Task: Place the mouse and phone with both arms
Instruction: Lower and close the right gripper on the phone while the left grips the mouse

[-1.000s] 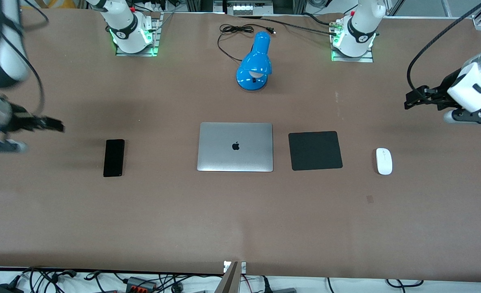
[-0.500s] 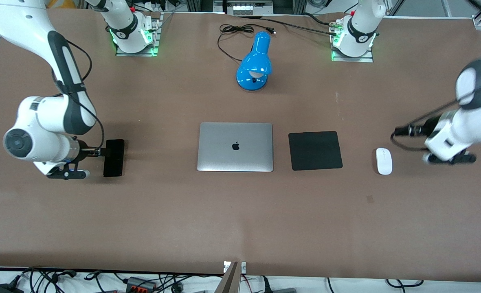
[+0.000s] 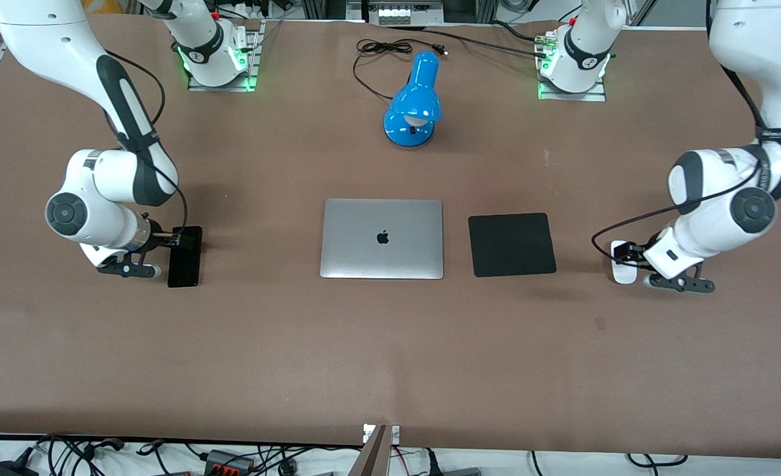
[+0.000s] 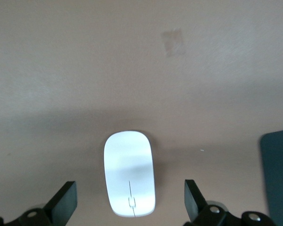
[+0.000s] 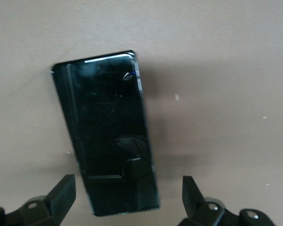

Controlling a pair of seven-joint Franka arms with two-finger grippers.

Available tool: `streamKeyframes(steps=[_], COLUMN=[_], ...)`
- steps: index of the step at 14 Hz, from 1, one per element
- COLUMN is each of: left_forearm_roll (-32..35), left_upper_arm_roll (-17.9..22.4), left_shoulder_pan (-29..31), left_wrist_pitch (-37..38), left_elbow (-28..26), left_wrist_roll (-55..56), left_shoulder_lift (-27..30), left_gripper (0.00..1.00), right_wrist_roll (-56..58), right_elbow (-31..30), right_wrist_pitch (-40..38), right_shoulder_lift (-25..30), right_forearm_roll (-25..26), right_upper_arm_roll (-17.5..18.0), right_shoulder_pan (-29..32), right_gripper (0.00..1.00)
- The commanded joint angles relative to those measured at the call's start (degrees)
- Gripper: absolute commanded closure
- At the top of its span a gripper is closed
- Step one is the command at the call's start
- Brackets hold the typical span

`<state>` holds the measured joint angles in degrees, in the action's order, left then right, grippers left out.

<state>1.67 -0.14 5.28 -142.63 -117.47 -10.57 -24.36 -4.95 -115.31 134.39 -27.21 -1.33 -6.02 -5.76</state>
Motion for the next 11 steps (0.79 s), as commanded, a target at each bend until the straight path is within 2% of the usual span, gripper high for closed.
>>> streamKeyframes(steps=[1,5,8,9,11], left_forearm_roll=[0.7,0.62,0.62,0.62,0.62], left_upper_arm_roll=[-0.3,-0.91,-1.0,-1.0,-1.0], left_shoulder_pan=[1.04,2.81,2.72,2.72,2.72], left_wrist_pitch=[-9.49,-9.95,-13.71,-14.34,-14.34], left_elbow=[-6.0,-6.89,-6.63,-6.54,-6.28], left_wrist_roll=[-1.9,-3.75,-3.75,-3.75,-3.23], left_shoulder_lift=[-0.77,-2.79,-3.85,-3.94,-4.03], left_gripper=[0.0,0.0,0.08,0.12,0.34], right_wrist_roll=[-1.21,-1.12,-0.68,-0.59,-0.59], right_elbow=[-3.69,-3.87,-4.57,-4.92,-5.1], right_wrist_pitch=[4.2,7.02,9.21,10.18,11.59], right_shoulder_lift=[1.55,-0.03,-0.74,-1.0,-1.79], right_forearm_roll=[-0.69,-0.6,-0.6,-0.6,-0.6], right_upper_arm_roll=[0.4,0.31,0.31,0.31,0.31], right_shoulder_pan=[-0.48,-0.83,-0.83,-0.83,-1.01], right_gripper=[0.0,0.0,0.0,0.0,0.0])
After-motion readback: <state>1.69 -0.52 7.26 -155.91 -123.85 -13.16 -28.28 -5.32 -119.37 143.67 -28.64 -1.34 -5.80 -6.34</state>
